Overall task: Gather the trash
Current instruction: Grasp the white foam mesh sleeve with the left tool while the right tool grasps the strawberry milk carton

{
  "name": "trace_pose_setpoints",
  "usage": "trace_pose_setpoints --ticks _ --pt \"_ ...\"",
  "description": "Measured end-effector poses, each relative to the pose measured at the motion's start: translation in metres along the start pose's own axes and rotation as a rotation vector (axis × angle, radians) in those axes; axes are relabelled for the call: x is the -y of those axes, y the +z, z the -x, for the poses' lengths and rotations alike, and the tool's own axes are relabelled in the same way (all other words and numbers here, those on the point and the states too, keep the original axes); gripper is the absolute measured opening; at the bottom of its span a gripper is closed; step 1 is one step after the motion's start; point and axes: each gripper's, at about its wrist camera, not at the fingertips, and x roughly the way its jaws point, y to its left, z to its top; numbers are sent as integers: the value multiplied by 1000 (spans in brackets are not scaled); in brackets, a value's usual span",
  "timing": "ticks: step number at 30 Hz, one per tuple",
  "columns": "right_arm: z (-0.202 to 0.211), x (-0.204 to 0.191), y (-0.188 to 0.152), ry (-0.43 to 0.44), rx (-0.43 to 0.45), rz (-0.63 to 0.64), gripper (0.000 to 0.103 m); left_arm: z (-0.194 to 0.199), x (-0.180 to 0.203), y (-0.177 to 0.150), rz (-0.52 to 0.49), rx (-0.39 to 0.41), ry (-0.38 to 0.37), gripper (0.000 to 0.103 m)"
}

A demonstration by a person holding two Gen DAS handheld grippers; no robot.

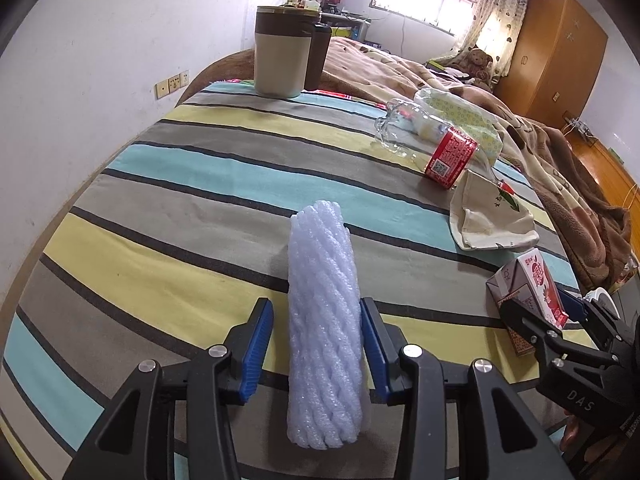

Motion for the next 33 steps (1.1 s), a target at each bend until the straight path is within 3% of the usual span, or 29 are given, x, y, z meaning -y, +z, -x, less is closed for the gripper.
trace_pose_setpoints --ticks 7,20,24,28,33 --pt "-4 -1 2 -46 -13 11 75 -1 4 -2 -18 4 21 47" --pt "-7 4 1 -48 -31 -30 74 -2 9 -4 -41 8 56 47" --pt "-5 5 0 -33 -27 -44 58 -1 9 -5 -41 8 60 47" --pt "-3 7 -2 -20 -26 -61 56 2 8 -7 -38 10 66 35" --pt "3 8 -4 -14 -10 -74 55 9 8 -10 -40 18 62 30"
